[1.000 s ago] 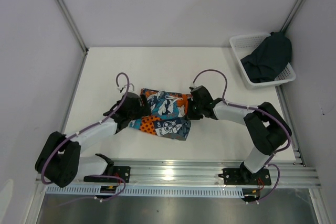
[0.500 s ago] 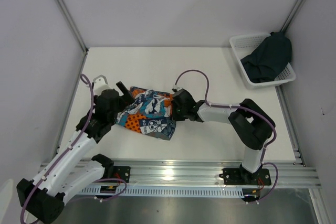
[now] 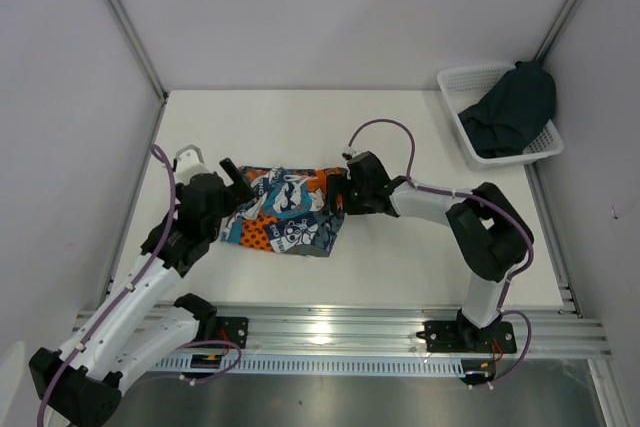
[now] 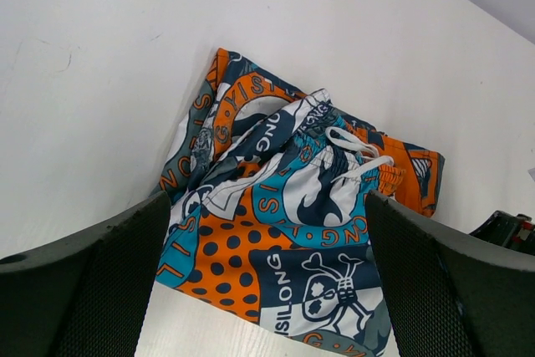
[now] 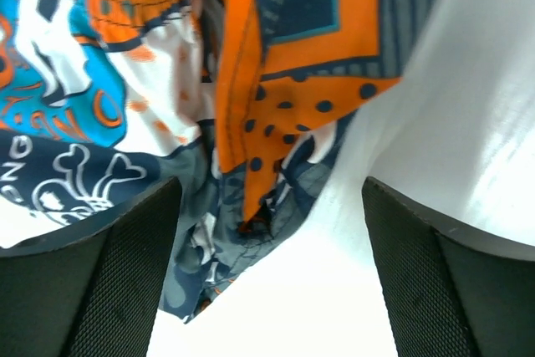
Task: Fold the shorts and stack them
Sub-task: Neatly place the folded shorts to the corner
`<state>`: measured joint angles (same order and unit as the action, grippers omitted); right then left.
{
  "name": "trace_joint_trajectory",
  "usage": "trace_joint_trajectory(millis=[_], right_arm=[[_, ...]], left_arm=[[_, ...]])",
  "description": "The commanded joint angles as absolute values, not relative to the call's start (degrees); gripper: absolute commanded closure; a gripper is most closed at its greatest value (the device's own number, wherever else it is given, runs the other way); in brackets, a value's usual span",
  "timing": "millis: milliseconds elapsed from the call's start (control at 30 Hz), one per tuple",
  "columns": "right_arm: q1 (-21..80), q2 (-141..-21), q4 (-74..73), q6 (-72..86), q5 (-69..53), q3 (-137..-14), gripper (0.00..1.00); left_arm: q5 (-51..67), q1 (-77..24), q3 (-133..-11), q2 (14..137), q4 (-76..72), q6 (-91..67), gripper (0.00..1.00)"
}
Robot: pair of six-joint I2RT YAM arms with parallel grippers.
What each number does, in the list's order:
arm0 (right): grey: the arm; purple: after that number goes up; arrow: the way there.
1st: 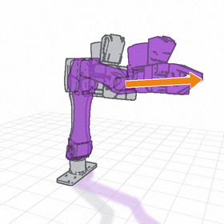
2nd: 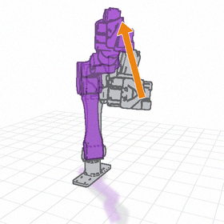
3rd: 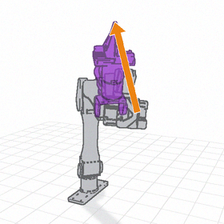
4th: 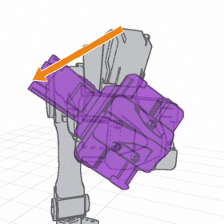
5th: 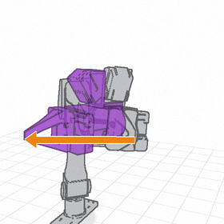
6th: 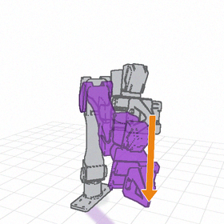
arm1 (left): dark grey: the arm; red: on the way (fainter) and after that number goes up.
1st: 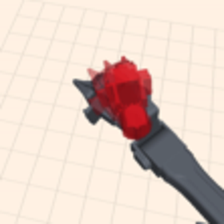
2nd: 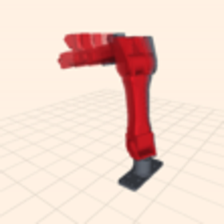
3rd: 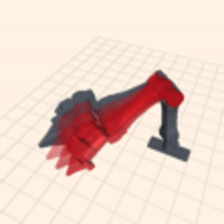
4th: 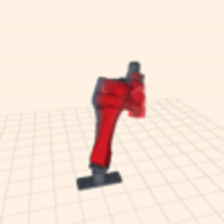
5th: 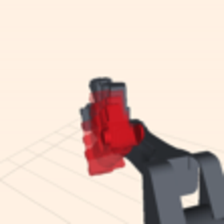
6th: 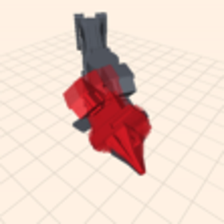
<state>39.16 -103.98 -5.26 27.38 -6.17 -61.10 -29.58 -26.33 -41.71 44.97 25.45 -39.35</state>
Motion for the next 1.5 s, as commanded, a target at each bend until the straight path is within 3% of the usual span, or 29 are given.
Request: trace_joint_trajectory(millis=[0, 267, 467, 567, 600, 633, 700, 767, 1000, 1467], right_arm=[[38.67, -102.74, -2.73, 27.86, -12.12, -62.14, 0.09], [37.97, -107.93, 2.9, 29.62, -16.61, -64.95, 0.06], [37.88, -112.32, 0.53, 29.36, -12.93, -69.69, 0.12], [38.06, -113.9, 0.35, 29.27, -11.34, -71.18, 0.38], [38.23, -114.34, -1.65, 28.66, -11.08, -71.63, 0.59], [38.93, -115.13, -2.1, 28.22, -10.55, -71.98, 0.7], [40.16, -115.66, -2.55, 27.08, -9.94, -72.42, 0.88], [42.52, -116.28, -3.25, 24.62, -8.18, -73.12, 1.0], [49.74, -118.91, -0.79, 20.65, -8.7, -75.4, 1.0], [60.02, -130.78, 3.16, 33.39, -6.68, -88.5, 1.0]], left_arm=[[-29.36, -26.02, -41.57, 43.95, 24.17, -37.36, 0.01], [-28.92, -26.02, -41.66, 42.98, 23.82, -36.39, 0.01], [-28.83, -26.02, -41.75, 43.5, 23.64, -36.3, 0.01], [-28.92, -26.02, -41.84, 43.33, 23.64, -36.04, 0.01], [-29.0, -26.02, -41.92, 43.33, 23.64, -35.77, 0.01], [-29.09, -26.02, -41.75, 43.16, 23.64, -35.77, 0.01], [-28.83, -26.02, -41.75, 43.15, 23.55, -35.68, 0.01], [-28.65, -26.02, -41.84, 43.15, 23.29, -35.77, 0.01], [-27.16, -26.1, -42.54, 42.28, 23.9, -36.12, 0.01], [-21.11, -26.1, -45.26, 36.3, 27.51, -38.93, 0.01]])
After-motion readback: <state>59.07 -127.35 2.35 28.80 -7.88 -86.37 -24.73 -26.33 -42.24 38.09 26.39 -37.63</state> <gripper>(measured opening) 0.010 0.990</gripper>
